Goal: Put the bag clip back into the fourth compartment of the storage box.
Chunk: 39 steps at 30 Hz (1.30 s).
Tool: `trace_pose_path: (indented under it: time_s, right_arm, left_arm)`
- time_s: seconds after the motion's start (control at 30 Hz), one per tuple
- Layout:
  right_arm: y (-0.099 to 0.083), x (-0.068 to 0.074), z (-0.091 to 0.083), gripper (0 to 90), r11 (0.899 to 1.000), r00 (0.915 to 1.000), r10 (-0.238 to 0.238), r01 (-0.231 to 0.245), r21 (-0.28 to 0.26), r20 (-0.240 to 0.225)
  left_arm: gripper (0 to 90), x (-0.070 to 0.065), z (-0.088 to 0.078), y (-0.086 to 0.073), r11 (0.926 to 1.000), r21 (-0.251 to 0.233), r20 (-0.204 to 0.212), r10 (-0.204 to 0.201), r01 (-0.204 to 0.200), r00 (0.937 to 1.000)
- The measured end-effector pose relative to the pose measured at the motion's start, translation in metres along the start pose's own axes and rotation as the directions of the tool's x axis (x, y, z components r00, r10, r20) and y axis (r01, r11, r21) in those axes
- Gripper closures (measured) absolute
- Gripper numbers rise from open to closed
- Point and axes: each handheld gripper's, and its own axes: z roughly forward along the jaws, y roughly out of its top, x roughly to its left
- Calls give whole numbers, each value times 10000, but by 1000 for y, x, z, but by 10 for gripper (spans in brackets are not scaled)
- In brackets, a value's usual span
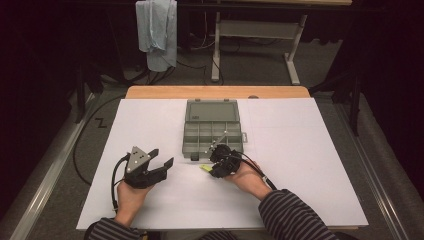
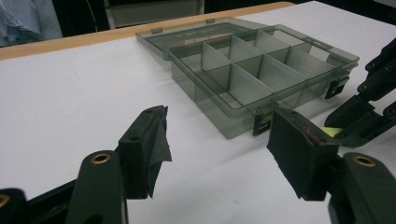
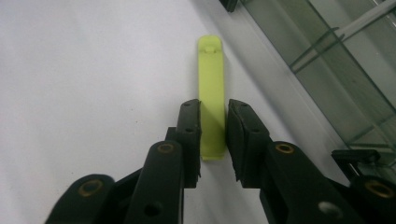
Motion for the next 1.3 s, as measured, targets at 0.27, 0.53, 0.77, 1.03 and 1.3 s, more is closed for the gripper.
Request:
trace_pose_path:
  time_s: [0.27, 0.53, 0.77, 1.03, 1.3]
  right_arm:
    - [0, 4, 0, 796, 9996, 9993, -273, 274, -50, 267]
    - [0, 5, -4, 797, 9991, 9991, -341, 348, -247, 250]
    - [-2, 3, -11, 797, 9987, 9995, -258, 266, -435, 192]
    - [-3, 2, -17, 797, 9982, 9996, -185, 197, -567, 217]
    - [-6, -3, -26, 797, 9968, 9999, -9, 22, -802, 168]
  left_arm:
    - [372, 0, 0, 0, 10000, 6, -4, -18, 18, 10000]
    - [373, 0, 0, 0, 10000, 3, 0, -15, 15, 10000]
    - [373, 0, 0, 0, 10000, 15, -9, -1, 1, 10000]
    - [373, 0, 0, 0, 10000, 19, -8, -16, 16, 10000]
    - [373, 0, 0, 0, 10000, 9, -11, -21, 21, 10000]
